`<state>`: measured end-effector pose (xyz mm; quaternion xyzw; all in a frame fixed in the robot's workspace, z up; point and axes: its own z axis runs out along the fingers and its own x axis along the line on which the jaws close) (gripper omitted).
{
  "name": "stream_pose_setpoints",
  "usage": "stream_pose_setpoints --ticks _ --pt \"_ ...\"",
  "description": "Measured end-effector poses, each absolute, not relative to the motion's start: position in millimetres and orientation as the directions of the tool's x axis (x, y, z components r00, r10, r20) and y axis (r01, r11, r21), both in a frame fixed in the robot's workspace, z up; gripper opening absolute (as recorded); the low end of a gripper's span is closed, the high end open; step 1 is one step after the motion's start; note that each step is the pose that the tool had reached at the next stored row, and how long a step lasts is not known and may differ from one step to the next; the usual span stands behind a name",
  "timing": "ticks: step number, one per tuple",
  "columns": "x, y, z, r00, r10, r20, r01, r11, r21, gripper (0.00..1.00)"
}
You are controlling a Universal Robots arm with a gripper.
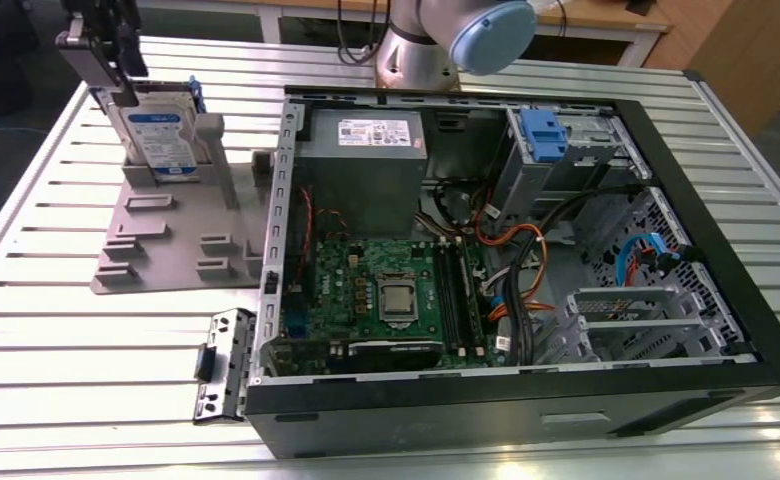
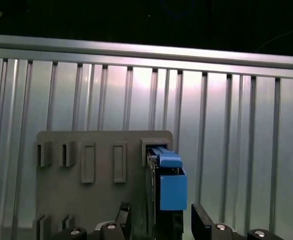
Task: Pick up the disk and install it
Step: 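Pick up the disk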
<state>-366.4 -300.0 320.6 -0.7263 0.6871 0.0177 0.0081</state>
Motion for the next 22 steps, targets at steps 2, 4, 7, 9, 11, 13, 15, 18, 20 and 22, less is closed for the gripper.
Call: stream_pose_setpoints --ticks 2,4,7,9,11,13,15,18,20,22 --pt "-367.0 -298.9 316.8 0.060 -0.997 -0.037 -0.998 -0.061 0.012 0.59" --pt "-367.4 -297.2 313.3 0.060 -0.997 -0.037 -0.998 -0.061 0.012 0.59" --pt "-367.9 -293.5 307.8 0.060 -0.998 -0.037 -0.998 -0.060 0.012 0.59" --pt "-369.2 -290.6 304.1 0.059 -0.998 -0.037 -0.998 -0.060 0.012 0.59" --pt "-373.3 -287.2 300.5 0.059 -0.998 -0.037 -0.998 -0.060 0.012 0.59" --pt "-375.9 -285.1 296.9 0.059 -0.998 -0.037 -0.998 -0.060 0.012 0.59" --pt "-375.8 -284.9 293.2 0.059 -0.998 -0.037 -0.998 -0.060 0.012 0.59" --pt "-375.9 -284.9 287.8 0.059 -0.998 -0.037 -0.998 -0.060 0.012 0.59" --pt "-375.9 -284.8 285.1 0.059 -0.998 -0.033 -0.998 -0.060 0.013 0.59" --pt "-375.9 -284.9 283.1 0.059 -0.998 -0.024 -0.998 -0.060 0.013 0.59"
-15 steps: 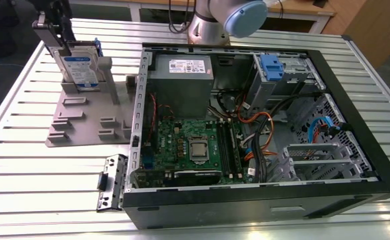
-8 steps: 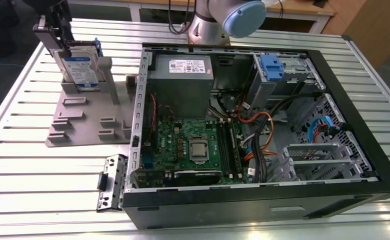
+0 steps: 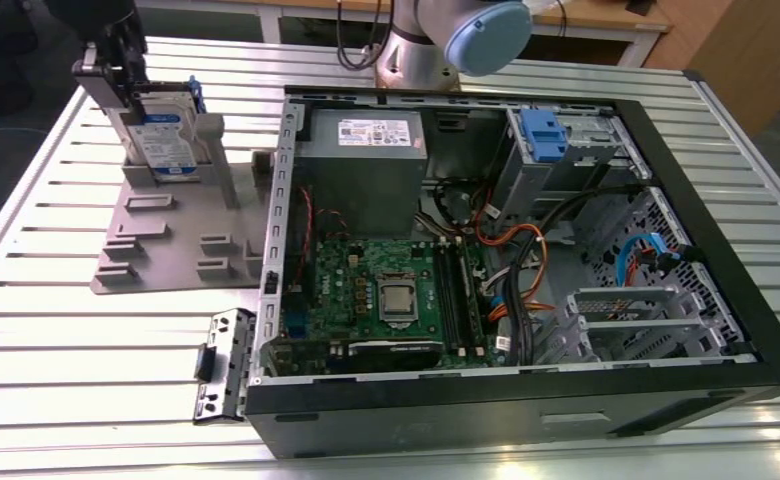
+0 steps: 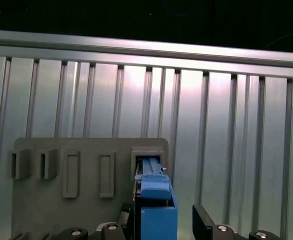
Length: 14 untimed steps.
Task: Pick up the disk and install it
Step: 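Pick up the disk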
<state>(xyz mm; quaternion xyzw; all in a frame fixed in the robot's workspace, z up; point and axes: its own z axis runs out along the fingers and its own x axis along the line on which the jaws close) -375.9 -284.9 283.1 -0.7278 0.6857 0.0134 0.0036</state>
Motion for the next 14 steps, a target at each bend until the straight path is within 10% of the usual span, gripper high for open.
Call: stream_pose_setpoints --ticks 14 --pt "-375.8 -284.9 273.2 0.059 -0.998 -0.017 -0.998 -0.060 0.014 0.59"
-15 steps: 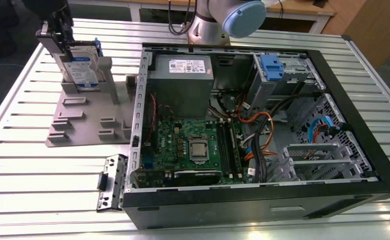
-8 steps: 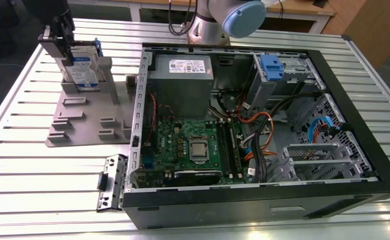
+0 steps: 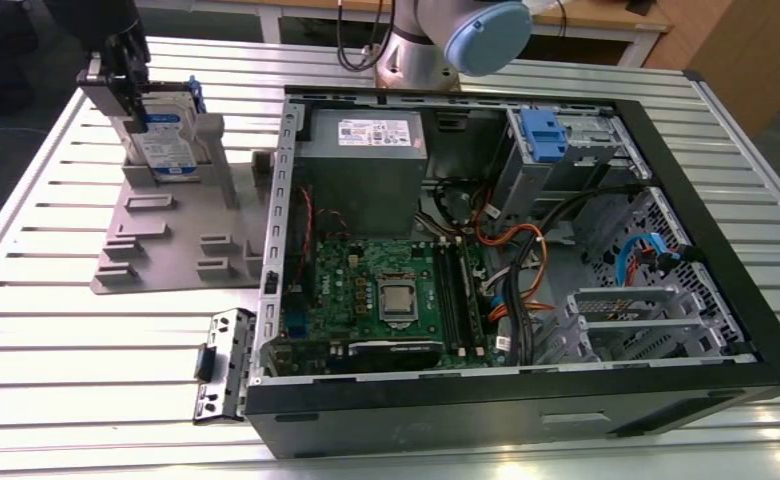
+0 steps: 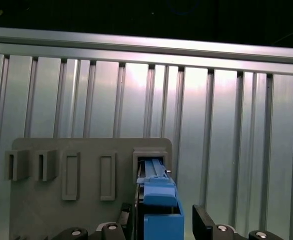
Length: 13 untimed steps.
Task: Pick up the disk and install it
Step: 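Pick up the disk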
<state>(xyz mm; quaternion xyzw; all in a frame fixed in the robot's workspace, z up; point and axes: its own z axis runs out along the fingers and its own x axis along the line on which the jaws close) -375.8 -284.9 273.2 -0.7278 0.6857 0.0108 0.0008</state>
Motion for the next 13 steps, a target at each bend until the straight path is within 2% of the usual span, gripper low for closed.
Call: stream_pose_setpoints --ticks 2,3,4,6,8,13 --pt "-375.8 -284.9 273.1 0.059 -0.998 -0.017 -0.998 -0.060 0.014 0.58" --pt "-375.8 -284.9 273.1 0.059 -0.998 -0.017 -0.998 -0.060 0.014 0.51" --pt "-375.8 -284.9 273.1 0.059 -0.998 -0.017 -0.998 -0.060 0.014 0.51" --pt "-375.8 -284.9 273.0 0.059 -0.998 -0.017 -0.998 -0.060 0.014 0.39" --pt "-375.8 -284.9 273.0 0.059 -0.998 -0.017 -0.998 -0.060 0.014 0.36" --pt "-375.8 -284.9 272.8 0.059 -0.998 -0.017 -0.998 -0.060 0.014 0.36"
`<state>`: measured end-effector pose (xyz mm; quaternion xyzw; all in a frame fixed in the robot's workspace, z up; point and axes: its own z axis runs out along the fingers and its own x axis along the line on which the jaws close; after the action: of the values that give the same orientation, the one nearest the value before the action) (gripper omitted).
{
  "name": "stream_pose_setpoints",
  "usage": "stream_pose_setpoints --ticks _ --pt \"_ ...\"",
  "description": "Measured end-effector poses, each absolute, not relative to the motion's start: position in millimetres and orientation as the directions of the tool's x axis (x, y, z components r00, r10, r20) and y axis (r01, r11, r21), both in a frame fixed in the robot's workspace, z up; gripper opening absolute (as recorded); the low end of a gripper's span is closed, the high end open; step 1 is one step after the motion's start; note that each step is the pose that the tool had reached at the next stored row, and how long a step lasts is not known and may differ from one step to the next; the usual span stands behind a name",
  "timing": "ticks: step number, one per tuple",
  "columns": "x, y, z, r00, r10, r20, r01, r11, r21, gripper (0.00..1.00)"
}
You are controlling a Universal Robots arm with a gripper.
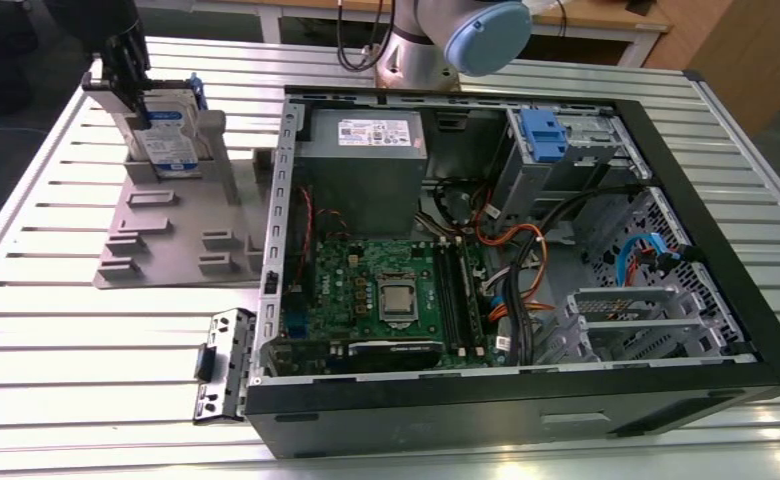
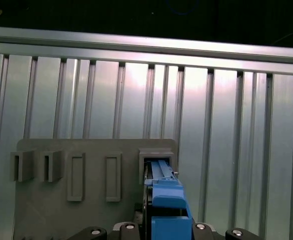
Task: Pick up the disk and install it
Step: 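Pick up the disk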
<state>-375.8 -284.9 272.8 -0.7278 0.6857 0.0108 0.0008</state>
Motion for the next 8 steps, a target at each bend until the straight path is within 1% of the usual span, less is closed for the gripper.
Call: stream_pose_setpoints --ticks 8 --pt "-375.8 -284.9 272.7 0.060 -0.998 -0.016 -0.998 -0.060 0.014 0.36"
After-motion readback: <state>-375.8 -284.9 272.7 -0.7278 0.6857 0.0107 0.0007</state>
